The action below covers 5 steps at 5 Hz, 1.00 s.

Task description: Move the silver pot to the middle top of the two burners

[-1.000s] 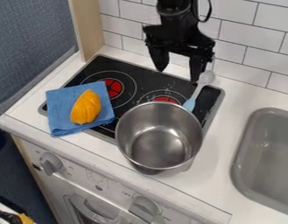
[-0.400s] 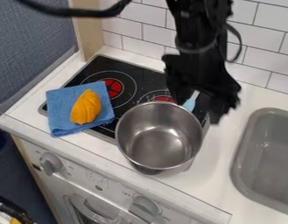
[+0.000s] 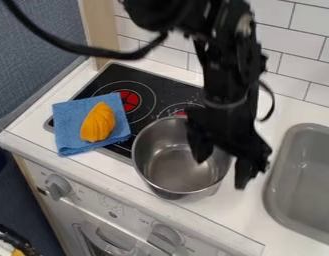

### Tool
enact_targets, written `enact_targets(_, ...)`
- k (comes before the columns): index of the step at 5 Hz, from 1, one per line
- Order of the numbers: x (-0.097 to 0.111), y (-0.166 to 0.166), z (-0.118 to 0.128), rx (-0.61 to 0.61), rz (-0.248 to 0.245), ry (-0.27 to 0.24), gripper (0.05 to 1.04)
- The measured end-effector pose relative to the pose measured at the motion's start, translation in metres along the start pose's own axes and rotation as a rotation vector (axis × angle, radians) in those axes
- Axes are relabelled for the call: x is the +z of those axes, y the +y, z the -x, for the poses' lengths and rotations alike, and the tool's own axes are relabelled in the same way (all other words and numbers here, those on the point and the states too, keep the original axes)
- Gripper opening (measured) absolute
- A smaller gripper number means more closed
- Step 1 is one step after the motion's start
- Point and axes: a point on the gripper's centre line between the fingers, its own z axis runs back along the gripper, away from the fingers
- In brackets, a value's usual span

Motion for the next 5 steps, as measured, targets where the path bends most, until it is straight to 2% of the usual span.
enact_targets(1, -0.0224, -0.0094, 0.0085, -0.035, -0.012, 0.074, 0.951)
enact_targets(3, -0.0231, -0.0133, 0.0081, -0.068, -0.024, 0.069, 0.370)
enact_targets(4, -0.0228, -0.0152, 0.0095, -0.076, -0.034, 0.076, 0.165)
enact_targets(5, -0.0137, -0.0143, 0.0077, -0.098, -0.048, 0.076, 0.093)
